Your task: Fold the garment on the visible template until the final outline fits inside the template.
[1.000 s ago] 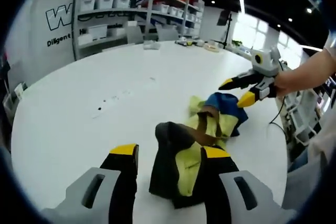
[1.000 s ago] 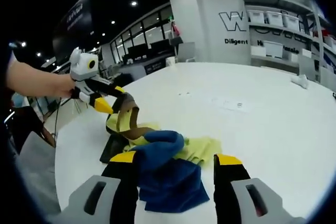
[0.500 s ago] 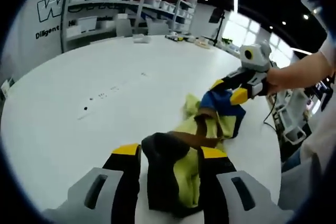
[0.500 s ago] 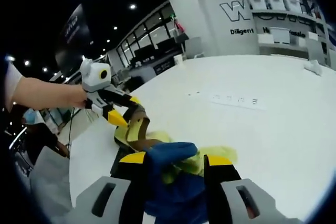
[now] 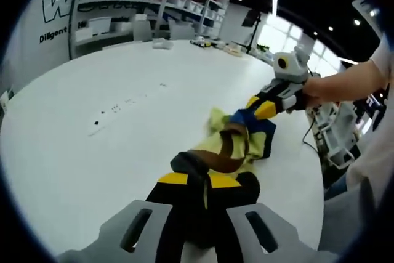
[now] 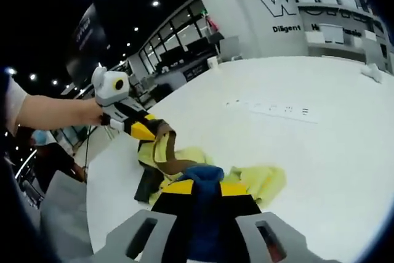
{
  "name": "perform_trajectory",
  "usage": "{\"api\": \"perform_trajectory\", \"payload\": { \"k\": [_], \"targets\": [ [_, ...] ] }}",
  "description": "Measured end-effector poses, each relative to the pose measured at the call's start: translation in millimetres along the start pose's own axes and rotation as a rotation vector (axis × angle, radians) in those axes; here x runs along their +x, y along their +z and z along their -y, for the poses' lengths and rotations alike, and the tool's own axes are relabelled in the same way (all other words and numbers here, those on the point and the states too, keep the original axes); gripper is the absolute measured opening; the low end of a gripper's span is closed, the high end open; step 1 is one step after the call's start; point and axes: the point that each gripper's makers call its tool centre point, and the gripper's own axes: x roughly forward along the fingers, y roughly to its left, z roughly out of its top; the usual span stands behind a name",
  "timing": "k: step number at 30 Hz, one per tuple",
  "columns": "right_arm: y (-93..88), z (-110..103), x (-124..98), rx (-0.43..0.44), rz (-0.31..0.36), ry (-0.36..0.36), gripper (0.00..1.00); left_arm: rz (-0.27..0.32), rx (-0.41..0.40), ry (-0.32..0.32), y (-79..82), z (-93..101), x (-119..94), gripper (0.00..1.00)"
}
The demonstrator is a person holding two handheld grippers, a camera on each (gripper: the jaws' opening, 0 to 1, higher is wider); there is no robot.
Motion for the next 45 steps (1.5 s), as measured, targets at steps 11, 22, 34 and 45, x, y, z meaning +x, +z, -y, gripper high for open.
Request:
{"api": "perform_trajectory", "payload": {
  "k": [11, 22, 34, 45],
  "targets": [
    [-21.0, -32, -32, -0.086, -0.014, 0.046, 0.00, 0.026, 0.010, 0.002, -38.0, 43.6, -34, 0.05],
    [-61.5, -62, -45, -0.165, -0.099, 0.087, 0.00, 0.011, -0.030, 0.027, -79.1, 75.1, -42, 0.02],
    [-68.5, -62, -52, -0.179, -0.112, 0.062, 0.13, 0.000, 0.011, 0.063, -84.2, 73.7, -35, 0.09],
    [-74.0, -72, -27, -0.255, -0.168, 0.097, 0.22, -0.027, 0.075, 0.078, -89.7, 77.4, -35, 0.24]
  ]
}}
